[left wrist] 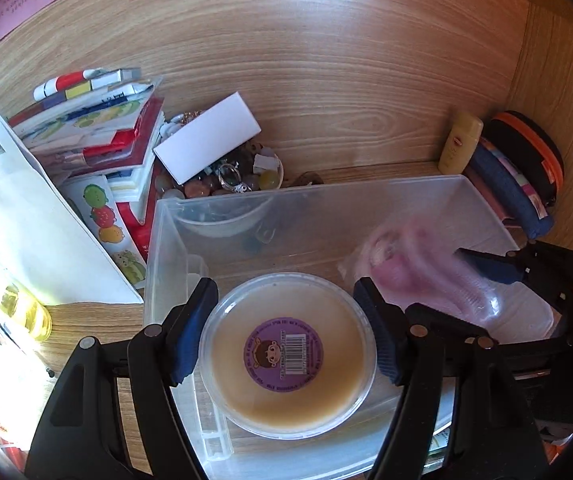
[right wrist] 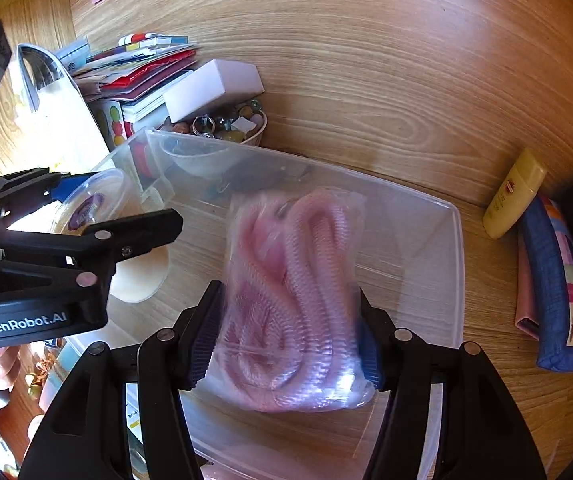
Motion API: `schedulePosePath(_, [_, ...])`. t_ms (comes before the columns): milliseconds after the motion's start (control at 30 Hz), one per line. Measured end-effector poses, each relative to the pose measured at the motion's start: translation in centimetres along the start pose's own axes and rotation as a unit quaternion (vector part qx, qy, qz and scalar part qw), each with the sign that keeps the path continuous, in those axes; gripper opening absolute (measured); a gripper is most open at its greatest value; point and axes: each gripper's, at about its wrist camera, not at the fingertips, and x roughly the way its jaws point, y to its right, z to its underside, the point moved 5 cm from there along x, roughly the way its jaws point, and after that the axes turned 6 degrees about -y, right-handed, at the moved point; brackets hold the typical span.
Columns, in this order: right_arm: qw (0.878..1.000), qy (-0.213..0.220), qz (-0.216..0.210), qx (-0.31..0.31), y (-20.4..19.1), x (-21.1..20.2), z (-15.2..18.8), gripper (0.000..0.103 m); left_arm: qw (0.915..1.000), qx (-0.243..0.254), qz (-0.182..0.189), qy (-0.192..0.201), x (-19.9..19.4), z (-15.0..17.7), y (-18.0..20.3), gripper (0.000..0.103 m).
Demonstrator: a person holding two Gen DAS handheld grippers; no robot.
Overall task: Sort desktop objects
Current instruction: 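Carry both items over the clear box and open the right tool to drop the rope bag, then lower the cream tub into the clear box and open the left tool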
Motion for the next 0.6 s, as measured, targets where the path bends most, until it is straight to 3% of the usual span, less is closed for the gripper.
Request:
schedulePosePath(100, [1.000, 0.015, 0.024, -0.006, 0.1, -0.5, -0.1, 0.055, 1.0000, 0.005, -0.006, -0.005, 0.5, 0.2, 0.2, 0.070])
schedulePosePath(367, [0.999, 0.019, 0.041, -0.013, 0.2, -0.8, -0.3, 0.057, 0.9994, 0.024, -0.023, -0.008, 0.9, 0.3, 0.6, 0.070])
schedulePosePath(600, [0.999, 0.030, 0.042, -0.017, 0.1, -1.2, -0.5, 0.073, 0.9996, 0.014, -0.014, 0.021, -0.8, 0.0, 0.0, 0.070])
